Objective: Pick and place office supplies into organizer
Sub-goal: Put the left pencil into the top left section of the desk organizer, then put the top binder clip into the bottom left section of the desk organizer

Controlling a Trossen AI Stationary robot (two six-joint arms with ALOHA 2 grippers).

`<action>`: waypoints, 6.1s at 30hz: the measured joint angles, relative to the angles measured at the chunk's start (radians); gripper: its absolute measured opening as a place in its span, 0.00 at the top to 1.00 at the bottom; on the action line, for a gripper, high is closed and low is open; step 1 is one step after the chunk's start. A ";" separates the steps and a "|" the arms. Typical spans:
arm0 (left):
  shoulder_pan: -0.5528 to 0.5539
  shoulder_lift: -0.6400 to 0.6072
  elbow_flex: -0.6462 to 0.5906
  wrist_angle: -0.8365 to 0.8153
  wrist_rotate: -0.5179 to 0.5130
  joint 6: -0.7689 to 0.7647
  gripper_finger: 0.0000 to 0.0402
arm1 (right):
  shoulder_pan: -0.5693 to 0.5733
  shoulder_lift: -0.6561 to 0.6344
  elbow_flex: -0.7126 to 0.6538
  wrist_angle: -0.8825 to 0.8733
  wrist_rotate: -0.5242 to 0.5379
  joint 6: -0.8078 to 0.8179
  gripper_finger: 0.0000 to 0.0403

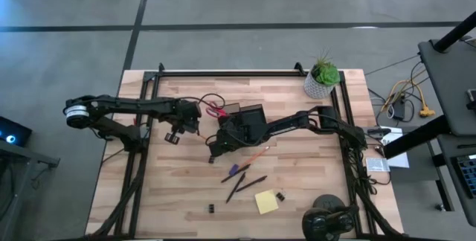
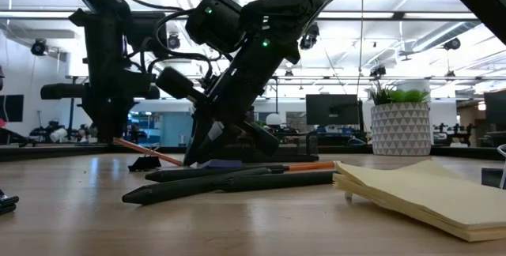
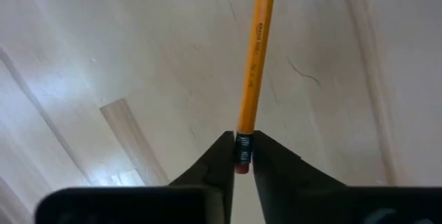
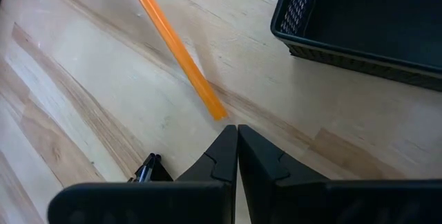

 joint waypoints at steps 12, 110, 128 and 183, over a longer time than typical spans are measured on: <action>0.000 -0.011 0.000 -0.001 -0.040 0.003 0.98 | 0.005 -0.012 0.000 -0.010 0.031 -0.010 0.98; -0.239 0.369 0.701 -0.529 -0.842 -0.009 0.82 | 0.083 -0.618 -0.108 -0.965 0.711 0.106 0.98; -0.284 -0.024 0.648 -0.522 0.052 -0.866 0.82 | 0.113 -0.601 -0.224 -0.603 0.056 -0.550 0.98; -0.330 -0.594 -0.014 -0.069 0.156 -1.206 0.82 | 0.128 0.121 0.501 -0.487 0.052 -0.849 0.62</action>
